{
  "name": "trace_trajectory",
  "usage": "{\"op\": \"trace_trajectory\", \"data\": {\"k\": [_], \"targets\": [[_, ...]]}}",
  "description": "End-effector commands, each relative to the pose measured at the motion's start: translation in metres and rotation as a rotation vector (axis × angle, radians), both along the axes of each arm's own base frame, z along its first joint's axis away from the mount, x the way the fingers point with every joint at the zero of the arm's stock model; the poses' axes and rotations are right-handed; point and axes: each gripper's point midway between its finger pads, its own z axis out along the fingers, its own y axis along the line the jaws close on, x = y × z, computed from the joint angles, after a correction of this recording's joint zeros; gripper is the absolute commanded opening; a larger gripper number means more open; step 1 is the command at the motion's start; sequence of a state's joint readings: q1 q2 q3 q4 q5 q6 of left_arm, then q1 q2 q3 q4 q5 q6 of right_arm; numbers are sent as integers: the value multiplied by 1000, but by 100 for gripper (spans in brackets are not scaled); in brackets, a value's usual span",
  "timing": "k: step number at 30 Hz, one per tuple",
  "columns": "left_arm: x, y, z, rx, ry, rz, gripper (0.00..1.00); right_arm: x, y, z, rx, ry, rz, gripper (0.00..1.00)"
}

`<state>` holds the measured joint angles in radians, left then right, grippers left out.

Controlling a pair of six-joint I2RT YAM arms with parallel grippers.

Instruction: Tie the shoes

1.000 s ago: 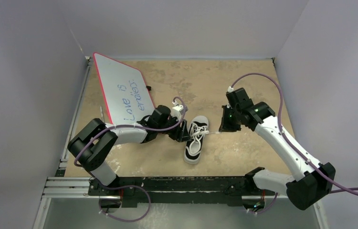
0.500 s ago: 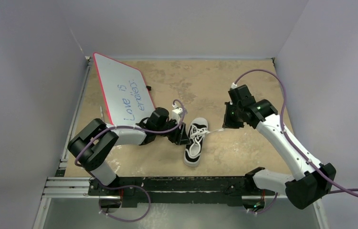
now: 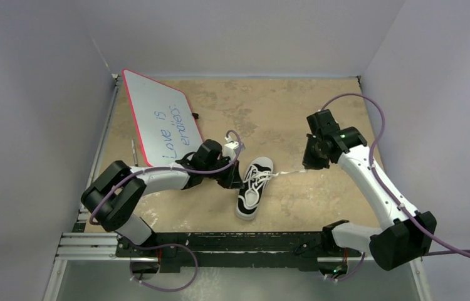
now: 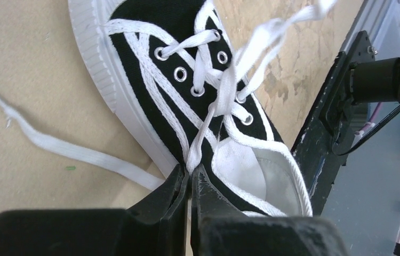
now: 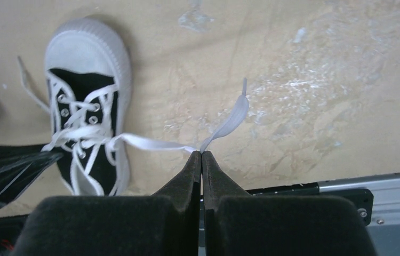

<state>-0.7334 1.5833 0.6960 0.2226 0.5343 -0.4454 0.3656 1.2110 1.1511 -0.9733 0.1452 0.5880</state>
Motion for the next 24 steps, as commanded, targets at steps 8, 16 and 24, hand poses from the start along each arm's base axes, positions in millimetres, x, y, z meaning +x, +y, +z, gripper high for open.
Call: {"op": "trace_trajectory", "data": {"k": [8, 16, 24], "targets": [[14, 4, 50, -21, -81, 82, 0, -9, -9, -19, 54, 42, -70, 0], [39, -60, 69, -250, -34, 141, 0, 36, -21, 13, -24, -75, -64, 0], [3, -46, 41, -52, -80, 100, 18, 77, -23, 19, -47, -68, 114, 0]]}}
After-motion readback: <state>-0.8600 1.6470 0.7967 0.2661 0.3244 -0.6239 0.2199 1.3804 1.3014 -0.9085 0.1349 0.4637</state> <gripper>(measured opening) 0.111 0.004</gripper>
